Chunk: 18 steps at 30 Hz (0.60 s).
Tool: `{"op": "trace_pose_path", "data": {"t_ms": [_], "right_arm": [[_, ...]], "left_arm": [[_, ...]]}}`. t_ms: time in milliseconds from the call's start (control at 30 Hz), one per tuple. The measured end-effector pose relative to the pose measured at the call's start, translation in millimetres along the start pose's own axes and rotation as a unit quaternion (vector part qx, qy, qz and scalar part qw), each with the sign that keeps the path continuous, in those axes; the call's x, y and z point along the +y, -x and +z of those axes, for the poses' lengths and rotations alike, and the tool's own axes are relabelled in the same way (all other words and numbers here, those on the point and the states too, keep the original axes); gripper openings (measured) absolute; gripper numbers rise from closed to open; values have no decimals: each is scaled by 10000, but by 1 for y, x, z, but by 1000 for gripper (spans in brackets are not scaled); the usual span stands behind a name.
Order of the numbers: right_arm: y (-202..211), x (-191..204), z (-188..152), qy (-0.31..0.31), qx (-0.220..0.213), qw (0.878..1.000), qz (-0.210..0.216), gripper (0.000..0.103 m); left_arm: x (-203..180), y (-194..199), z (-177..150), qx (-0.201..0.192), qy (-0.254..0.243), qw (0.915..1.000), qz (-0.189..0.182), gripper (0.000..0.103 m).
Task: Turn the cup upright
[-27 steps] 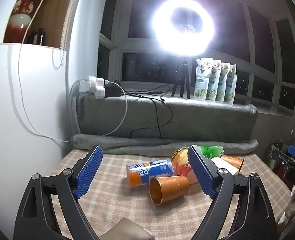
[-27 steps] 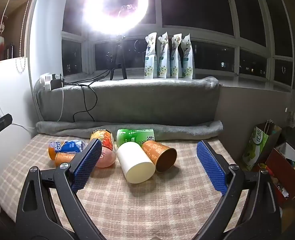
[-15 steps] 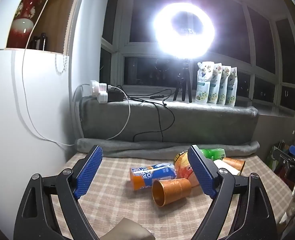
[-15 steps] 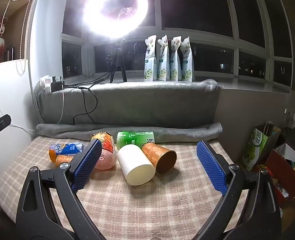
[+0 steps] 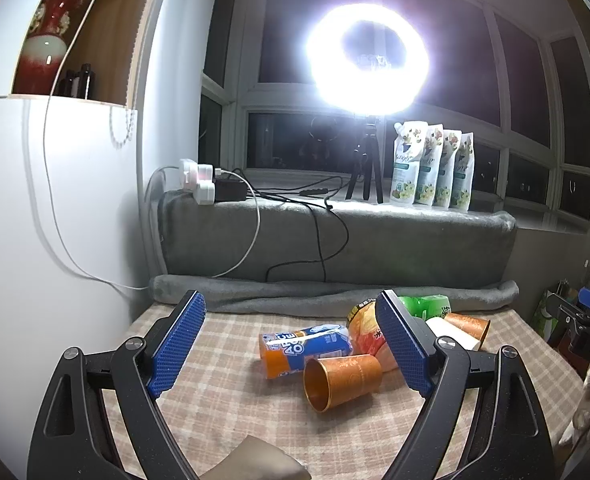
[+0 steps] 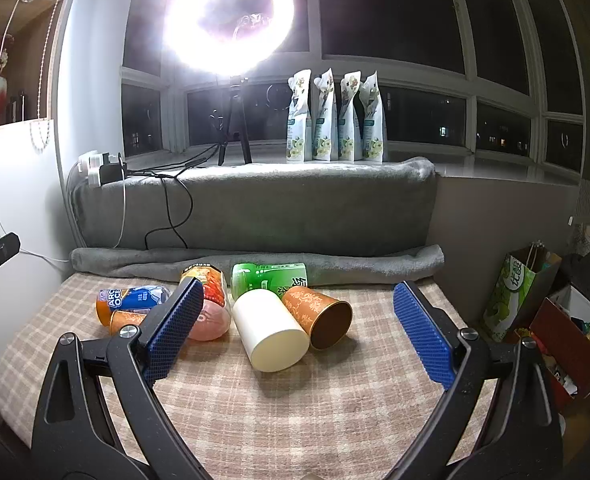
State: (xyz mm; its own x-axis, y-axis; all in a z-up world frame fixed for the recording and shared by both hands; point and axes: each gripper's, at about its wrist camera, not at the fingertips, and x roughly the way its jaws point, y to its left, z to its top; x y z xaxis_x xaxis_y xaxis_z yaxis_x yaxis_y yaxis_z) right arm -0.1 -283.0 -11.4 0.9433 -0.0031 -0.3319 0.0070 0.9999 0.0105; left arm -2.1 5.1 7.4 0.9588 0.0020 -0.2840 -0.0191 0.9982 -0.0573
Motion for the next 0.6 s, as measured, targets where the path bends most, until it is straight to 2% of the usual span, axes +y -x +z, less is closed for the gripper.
{"op": "trace_pose_path", "data": {"t_ms": [600], "right_arm": [[-2, 3, 1, 13, 5, 10000, 9, 98]], "left_arm": [[0, -2, -3, -12, 14, 10000, 2, 87]]}}
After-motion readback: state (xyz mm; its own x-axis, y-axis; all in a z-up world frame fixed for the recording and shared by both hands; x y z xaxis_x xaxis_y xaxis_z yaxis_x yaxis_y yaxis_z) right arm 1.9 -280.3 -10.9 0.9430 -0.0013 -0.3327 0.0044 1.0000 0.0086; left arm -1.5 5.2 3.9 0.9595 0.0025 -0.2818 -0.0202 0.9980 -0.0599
